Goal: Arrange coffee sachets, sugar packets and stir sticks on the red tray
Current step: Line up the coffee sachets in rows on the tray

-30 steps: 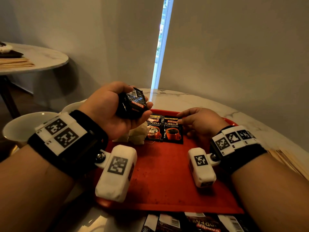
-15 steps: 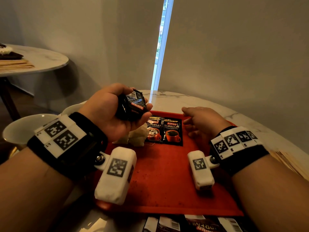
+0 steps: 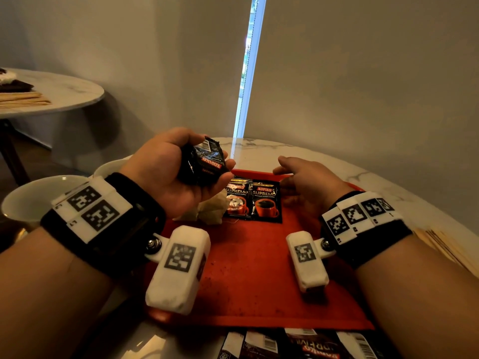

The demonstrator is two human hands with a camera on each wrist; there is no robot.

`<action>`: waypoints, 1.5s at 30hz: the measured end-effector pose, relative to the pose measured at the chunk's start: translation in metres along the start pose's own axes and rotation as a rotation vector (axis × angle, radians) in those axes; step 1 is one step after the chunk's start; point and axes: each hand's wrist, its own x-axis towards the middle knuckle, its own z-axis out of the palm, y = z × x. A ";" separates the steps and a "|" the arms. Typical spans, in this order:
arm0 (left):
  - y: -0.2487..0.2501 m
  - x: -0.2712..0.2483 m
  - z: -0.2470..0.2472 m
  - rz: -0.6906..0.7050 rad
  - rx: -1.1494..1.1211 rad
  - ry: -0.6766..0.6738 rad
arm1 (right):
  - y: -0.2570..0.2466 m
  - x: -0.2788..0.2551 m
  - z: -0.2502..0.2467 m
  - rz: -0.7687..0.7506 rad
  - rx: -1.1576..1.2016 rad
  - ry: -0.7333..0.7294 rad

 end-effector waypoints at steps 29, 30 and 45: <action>-0.003 0.005 -0.001 -0.056 0.106 -0.007 | -0.039 -0.058 0.005 -0.895 -0.285 -0.189; -0.003 0.006 -0.001 -0.057 0.106 -0.005 | -0.039 -0.057 0.006 -0.894 -0.284 -0.196; 0.002 0.002 -0.002 -0.038 0.140 0.088 | -0.022 -0.025 0.004 -0.509 0.141 0.066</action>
